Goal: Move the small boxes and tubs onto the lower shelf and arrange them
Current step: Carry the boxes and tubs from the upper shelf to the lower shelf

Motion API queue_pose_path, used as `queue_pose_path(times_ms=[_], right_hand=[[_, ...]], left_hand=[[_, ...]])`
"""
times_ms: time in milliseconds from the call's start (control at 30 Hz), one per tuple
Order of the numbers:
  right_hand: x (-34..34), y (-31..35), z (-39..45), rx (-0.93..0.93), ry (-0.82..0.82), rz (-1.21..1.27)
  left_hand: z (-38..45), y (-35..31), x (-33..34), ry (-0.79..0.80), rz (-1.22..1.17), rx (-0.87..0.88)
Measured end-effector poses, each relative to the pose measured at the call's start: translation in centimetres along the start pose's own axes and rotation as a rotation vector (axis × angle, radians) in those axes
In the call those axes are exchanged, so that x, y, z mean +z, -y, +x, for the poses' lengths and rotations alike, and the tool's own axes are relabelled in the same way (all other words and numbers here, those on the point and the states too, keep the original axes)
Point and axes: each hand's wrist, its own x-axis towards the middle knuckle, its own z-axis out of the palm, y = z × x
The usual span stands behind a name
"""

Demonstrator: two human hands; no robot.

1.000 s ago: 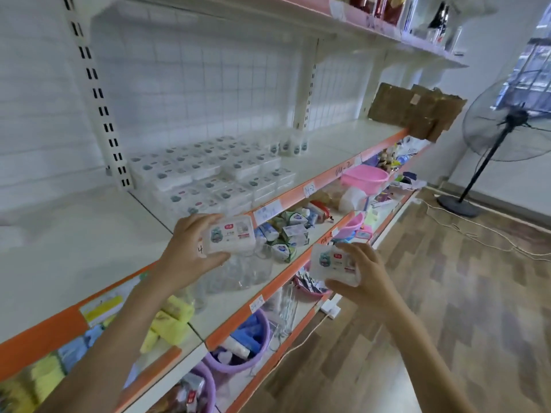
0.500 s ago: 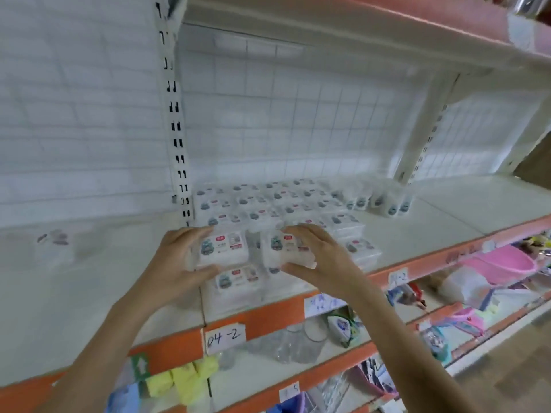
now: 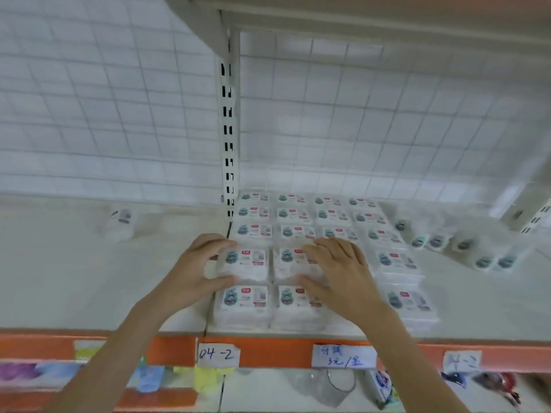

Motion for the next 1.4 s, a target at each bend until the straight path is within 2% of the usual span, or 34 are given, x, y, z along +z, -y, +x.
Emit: queue_pose_path(times_ms=[233,400,667,900,1100,1233,1300,1400], right_hand=[[0.1,-0.7,-0.5,0.003,0.037,0.091],[0.3,-0.8,-0.5,0.016,0.08,0.105],[0.0,-0.3,-0.3,0.058,0.183,0.136],[-2.3,1.1,0.1,0.123,0.274,0.087],[-5.4,3.5,-1.6,0.05,0.085,0.091],[-7.6,5.6,-5.2,-0.004,0.058,0.063],[-8.1,6.1,-7.7,-0.045,0.092,0.064],[-8.0,7.2,-11.7,-0.098,0.164,0.1]], left_hand=[[0.2,-0.5,2.3,-0.142,-0.019,-0.101],[0.4,-0.5,2.5,-0.125,-0.095,-0.19],[0.2,-1.0,2.6,-0.096,-0.159,-0.235],[0.3,-1.9,1.5,0.0,-0.044,-0.276],[-4.6,-4.5,-1.1,-0.118,0.284,-0.107],[-10.2,-6.0,-2.1,-0.225,0.631,-0.022],[-13.6,-6.9,-1.7,-0.284,0.743,-0.046],[-19.6,-8.6,-0.3,-0.288,0.817,-0.158]])
